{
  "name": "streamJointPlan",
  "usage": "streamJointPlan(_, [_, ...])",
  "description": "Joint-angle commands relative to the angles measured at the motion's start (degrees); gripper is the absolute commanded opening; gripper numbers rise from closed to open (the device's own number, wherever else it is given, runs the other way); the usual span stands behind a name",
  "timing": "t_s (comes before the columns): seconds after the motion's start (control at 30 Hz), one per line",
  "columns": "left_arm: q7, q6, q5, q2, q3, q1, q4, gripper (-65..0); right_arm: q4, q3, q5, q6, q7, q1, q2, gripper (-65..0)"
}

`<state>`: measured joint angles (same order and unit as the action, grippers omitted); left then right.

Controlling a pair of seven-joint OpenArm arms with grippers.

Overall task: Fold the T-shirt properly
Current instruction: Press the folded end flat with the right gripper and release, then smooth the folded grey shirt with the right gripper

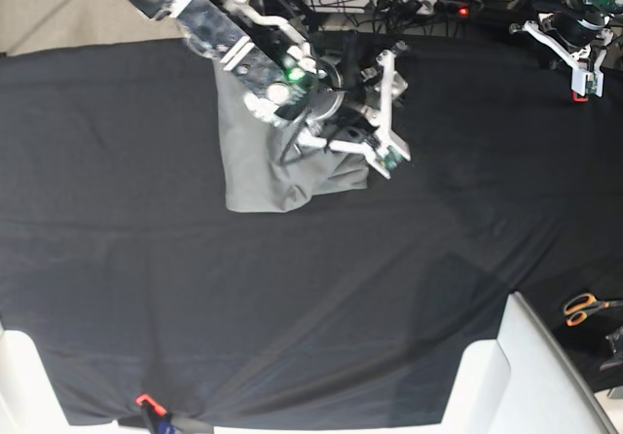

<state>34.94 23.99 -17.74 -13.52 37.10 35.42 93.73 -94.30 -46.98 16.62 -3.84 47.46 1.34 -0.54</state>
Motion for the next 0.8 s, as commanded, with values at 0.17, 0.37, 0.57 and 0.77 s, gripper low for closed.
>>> streamJointPlan(0.17, [-1.0, -0.3, 0.3, -0.9, 0.7, 0.5, 0.6, -65.0, -17.4, 11.1, 0.1, 1.5, 4.2, 3.7, 5.1, -32.3])
streamJointPlan(0.37, [-1.0, -0.3, 0.3, -0.9, 0.7, 0.5, 0.6, -65.0, -14.6, 23.6, -0.1, 3.4, 5.4, 8.6, 6.0, -61.2])
streamJointPlan(0.57, [-1.0, -0.3, 0.3, -0.9, 0.7, 0.5, 0.6, -65.0, -8.2, 24.4, -0.1, 3.4, 3.7, 8.6, 6.4, -64.8])
streamJointPlan(0.77, [-1.0, -0.3, 0.3, -1.1, 0.7, 0.5, 0.6, -65.0, -1.7, 24.3, 0.2, 3.4, 1.5, 8.6, 5.6, -64.8])
